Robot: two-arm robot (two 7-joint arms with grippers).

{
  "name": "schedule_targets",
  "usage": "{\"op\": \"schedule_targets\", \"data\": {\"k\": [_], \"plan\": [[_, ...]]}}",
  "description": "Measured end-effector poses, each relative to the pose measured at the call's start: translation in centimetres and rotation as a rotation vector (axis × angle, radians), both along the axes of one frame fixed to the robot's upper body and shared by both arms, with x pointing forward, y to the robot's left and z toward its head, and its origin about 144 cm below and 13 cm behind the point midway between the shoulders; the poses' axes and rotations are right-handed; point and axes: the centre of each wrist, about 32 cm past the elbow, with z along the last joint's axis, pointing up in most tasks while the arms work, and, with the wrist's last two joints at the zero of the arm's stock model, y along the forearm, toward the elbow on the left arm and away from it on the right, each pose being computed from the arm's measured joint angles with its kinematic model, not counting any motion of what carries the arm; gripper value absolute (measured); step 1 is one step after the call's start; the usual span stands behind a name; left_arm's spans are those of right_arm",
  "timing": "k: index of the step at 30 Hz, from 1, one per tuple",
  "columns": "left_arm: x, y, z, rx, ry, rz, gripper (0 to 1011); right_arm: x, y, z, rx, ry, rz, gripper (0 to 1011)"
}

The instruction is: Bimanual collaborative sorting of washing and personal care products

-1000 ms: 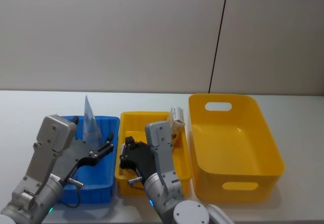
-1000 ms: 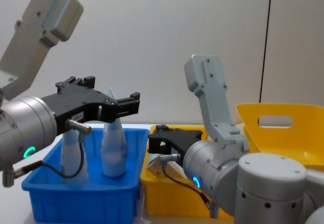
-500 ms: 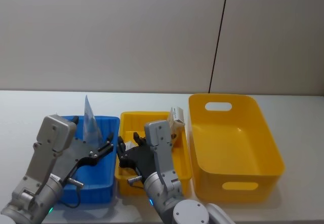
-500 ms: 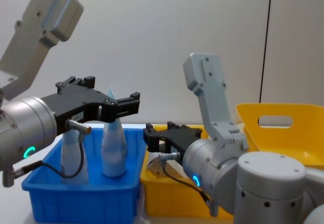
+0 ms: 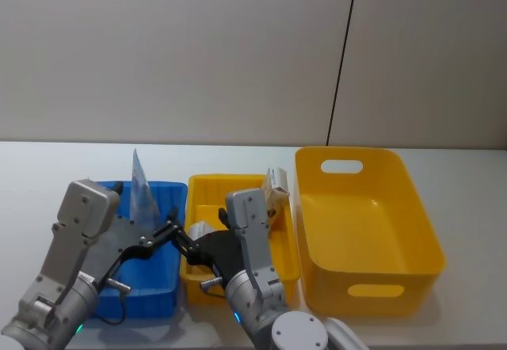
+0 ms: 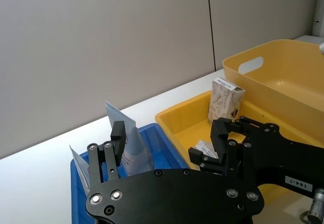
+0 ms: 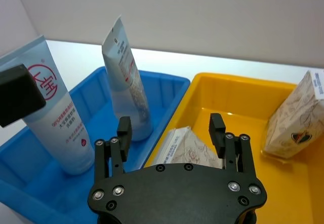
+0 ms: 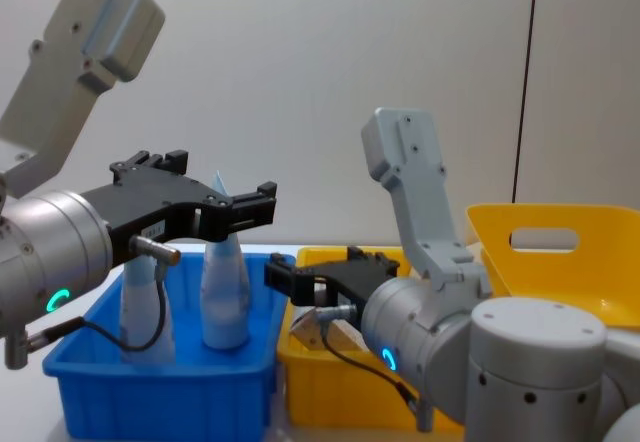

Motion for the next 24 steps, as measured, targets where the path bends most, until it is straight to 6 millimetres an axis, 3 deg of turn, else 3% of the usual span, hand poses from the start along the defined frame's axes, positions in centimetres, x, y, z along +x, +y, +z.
{"op": "schedule_targets", "data": {"k": [5,24], "plan": [[0.0,0.0,0.0,0.0,0.0,0.0,1001,-0.19,-0.02,0.04,0.0,0.04,0.001,1001],[0.0,0.0,0.0,0.0,0.0,0.0,1001,0.42,0.2,-0.3,-0.002,0.111,0.002,1001]]}}
